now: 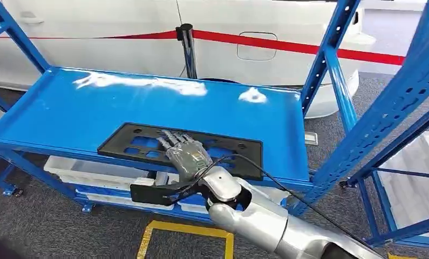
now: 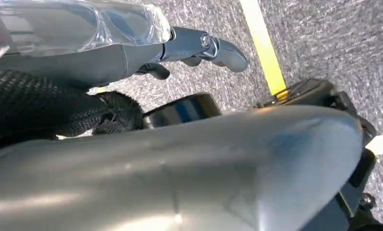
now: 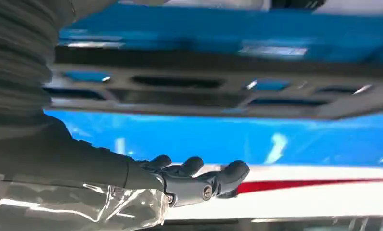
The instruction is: Take the parts from the cabinet and place them on the table.
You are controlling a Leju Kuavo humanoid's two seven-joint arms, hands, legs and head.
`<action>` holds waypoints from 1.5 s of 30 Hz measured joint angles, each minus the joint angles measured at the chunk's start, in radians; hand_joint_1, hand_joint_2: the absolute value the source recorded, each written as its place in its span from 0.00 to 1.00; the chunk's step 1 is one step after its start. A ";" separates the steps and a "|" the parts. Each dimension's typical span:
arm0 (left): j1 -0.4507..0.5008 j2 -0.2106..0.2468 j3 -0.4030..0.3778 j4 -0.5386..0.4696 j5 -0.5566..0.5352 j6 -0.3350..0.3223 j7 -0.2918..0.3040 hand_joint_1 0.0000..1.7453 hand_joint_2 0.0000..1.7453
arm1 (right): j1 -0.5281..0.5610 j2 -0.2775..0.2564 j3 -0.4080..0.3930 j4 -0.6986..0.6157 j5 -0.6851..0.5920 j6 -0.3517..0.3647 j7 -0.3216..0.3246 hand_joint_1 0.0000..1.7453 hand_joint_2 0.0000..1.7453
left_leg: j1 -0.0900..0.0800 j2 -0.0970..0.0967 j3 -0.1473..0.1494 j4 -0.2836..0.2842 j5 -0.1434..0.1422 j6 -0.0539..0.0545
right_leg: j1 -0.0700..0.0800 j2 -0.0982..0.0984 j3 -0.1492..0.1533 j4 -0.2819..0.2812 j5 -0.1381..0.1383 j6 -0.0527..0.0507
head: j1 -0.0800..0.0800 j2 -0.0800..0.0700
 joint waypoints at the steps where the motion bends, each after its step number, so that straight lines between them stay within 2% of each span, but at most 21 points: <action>1: 0.000 0.000 0.000 0.000 -0.002 0.000 0.000 0.00 0.00 | 0.001 0.004 0.002 0.005 0.000 0.001 -0.006 0.00 1.00 | 0.000 -0.001 0.000 -0.002 0.001 0.007 | 0.000 0.000 0.002 -0.001 -0.001 0.006 | 0.000 0.000; 3: -0.001 -0.002 0.000 0.000 -0.002 0.000 -0.001 0.00 0.00 | 0.001 0.011 0.009 0.015 0.001 0.001 -0.016 0.00 1.00 | 0.005 -0.001 0.011 -0.010 0.003 0.017 | -0.004 -0.004 -0.010 0.038 -0.028 0.017 | 0.001 0.000; 6: 0.000 -0.002 0.000 0.000 -0.002 0.000 -0.001 0.00 0.00 | 0.009 0.015 0.016 0.037 0.002 0.004 -0.021 0.00 1.00 | 0.004 0.000 0.016 -0.009 -0.003 0.031 | -0.004 -0.004 -0.134 0.280 -0.128 0.022 | 0.002 0.000; 8: 0.000 -0.002 0.000 0.000 -0.002 -0.003 -0.001 0.00 0.00 | 0.018 0.016 0.023 0.053 0.003 0.007 -0.023 0.00 1.00 | 0.003 -0.003 0.020 -0.009 -0.007 0.034 | -0.005 -0.004 -0.177 0.331 -0.117 0.021 | 0.002 0.000; 11: 0.000 -0.003 0.000 0.000 -0.002 -0.003 -0.001 0.00 0.00 | 0.019 0.024 0.031 0.066 0.007 0.009 -0.023 0.00 1.00 | 0.002 -0.008 0.037 -0.008 -0.018 0.028 | -0.004 -0.004 -0.086 0.104 0.024 0.010 | 0.003 0.000; 12: 0.000 -0.004 0.000 0.000 -0.002 -0.004 -0.001 0.00 0.00 | 0.019 0.026 0.033 0.069 0.008 0.009 -0.023 0.00 1.00 | 0.002 -0.009 0.039 -0.009 -0.022 0.024 | -0.003 -0.004 -0.056 0.034 0.048 0.004 | 0.003 0.000; 13: -0.001 -0.004 0.000 0.000 -0.002 -0.004 0.000 0.00 0.00 | 0.018 0.031 0.036 0.071 0.008 0.009 -0.023 0.00 1.00 | -0.007 -0.011 0.039 -0.003 -0.029 0.016 | 0.002 -0.005 -0.045 0.008 0.037 0.003 | 0.003 0.000; 16: -0.001 -0.005 0.000 0.000 -0.002 -0.005 0.000 0.00 0.00 | 0.019 0.035 0.042 0.080 0.008 0.016 -0.029 0.00 1.00 | -0.001 -0.010 0.041 -0.011 -0.032 0.002 | 0.007 -0.002 -0.046 0.010 0.034 -0.008 | 0.003 0.000; 18: -0.001 -0.005 0.000 0.000 -0.002 -0.006 0.000 0.00 0.00 | 0.020 0.044 0.045 0.082 0.008 0.020 -0.036 0.00 1.00 | 0.001 -0.005 0.032 0.018 -0.052 -0.011 | -0.005 -0.003 -0.036 -0.001 0.038 -0.019 | 0.001 0.000; 21: -0.002 -0.004 0.000 0.000 -0.001 -0.006 0.000 0.00 0.00 | 0.022 0.051 0.048 0.089 0.006 0.025 -0.039 0.00 1.00 | 0.008 -0.005 -0.088 0.251 -0.155 -0.028 | -0.007 -0.005 -0.033 0.000 0.033 -0.027 | -0.002 0.000; 23: -0.002 -0.004 0.000 0.000 -0.001 -0.008 0.000 0.00 0.00 | 0.026 0.052 0.052 0.095 0.005 0.026 -0.038 0.00 1.00 | 0.011 -0.003 -0.143 0.331 -0.160 -0.033 | -0.007 -0.005 -0.029 0.000 0.029 -0.026 | -0.003 0.000; 24: -0.002 -0.004 0.000 0.000 -0.001 -0.009 0.000 0.00 0.00 | 0.027 0.053 0.054 0.098 0.005 0.026 -0.038 0.00 1.00 | 0.012 -0.002 -0.132 0.294 -0.126 -0.034 | -0.007 -0.004 -0.025 0.001 0.026 -0.024 | -0.003 0.000; 27: -0.002 -0.003 0.000 0.000 -0.001 -0.010 0.001 0.00 0.00 | 0.026 0.060 0.057 0.103 0.005 0.026 -0.038 0.00 1.00 | 0.016 0.002 -0.021 0.032 0.016 -0.033 | -0.009 -0.001 -0.006 0.000 0.014 -0.013 | -0.003 0.000; 28: -0.002 -0.003 0.000 0.000 -0.001 -0.011 0.001 0.00 0.00 | 0.026 0.060 0.058 0.105 0.005 0.026 -0.039 0.00 1.00 | 0.008 0.001 -0.005 0.000 0.007 -0.027 | 0.002 0.001 -0.005 0.004 0.007 -0.005 | -0.003 0.000; 29: -0.001 -0.003 0.000 0.000 -0.001 -0.011 0.001 0.00 0.00 | 0.025 0.061 0.058 0.106 0.005 0.026 -0.039 0.00 1.00 | 0.009 0.000 -0.005 0.001 0.008 -0.013 | 0.001 0.001 -0.005 0.002 0.007 -0.001 | -0.002 0.000; 33: -0.001 -0.004 0.000 0.000 -0.001 -0.011 0.002 0.00 0.00 | 0.025 0.063 0.066 0.110 0.002 0.026 -0.039 0.00 1.00 | 0.009 -0.003 0.003 -0.004 0.007 0.012 | -0.007 -0.003 -0.001 0.018 -0.012 0.020 | -0.001 0.000; 35: -0.001 -0.005 0.000 0.000 -0.001 -0.011 0.003 0.00 0.00 | 0.023 0.063 0.068 0.111 0.002 0.026 -0.040 0.00 1.00 | 0.008 -0.002 0.007 -0.004 0.003 0.023 | -0.005 -0.005 -0.060 0.140 -0.078 0.024 | 0.000 0.000; 37: -0.001 -0.005 0.000 0.000 0.003 -0.011 0.003 0.00 0.00 | 0.027 0.063 0.070 0.115 0.000 0.026 -0.040 0.00 1.00 | 0.005 -0.001 0.008 -0.004 0.000 0.029 | -0.005 -0.005 -0.152 0.311 -0.138 0.025 | 0.000 0.000; 39: 0.000 -0.005 0.000 0.000 0.003 -0.011 0.004 0.00 0.00 | 0.031 0.063 0.071 0.119 0.000 0.026 -0.040 0.00 1.00 | 0.002 -0.004 0.013 -0.004 -0.004 0.032 | -0.005 -0.005 -0.169 0.317 -0.106 0.022 | 0.000 0.000; 42: 0.000 -0.005 0.000 0.000 0.003 -0.011 0.004 0.00 0.00 | 0.029 0.063 0.071 0.119 -0.003 0.026 -0.041 0.00 1.00 | 0.000 -0.009 0.030 -0.004 -0.013 0.027 | -0.001 -0.005 -0.058 0.067 0.030 0.004 | 0.000 0.000; 45: -0.001 -0.007 0.000 0.000 0.004 -0.011 0.006 0.00 0.00 | 0.028 0.065 0.071 0.119 -0.010 0.026 -0.042 0.00 1.00 | -0.005 -0.009 0.029 -0.001 -0.022 0.012 | 0.005 -0.004 -0.035 0.012 0.026 -0.004 | 0.000 0.000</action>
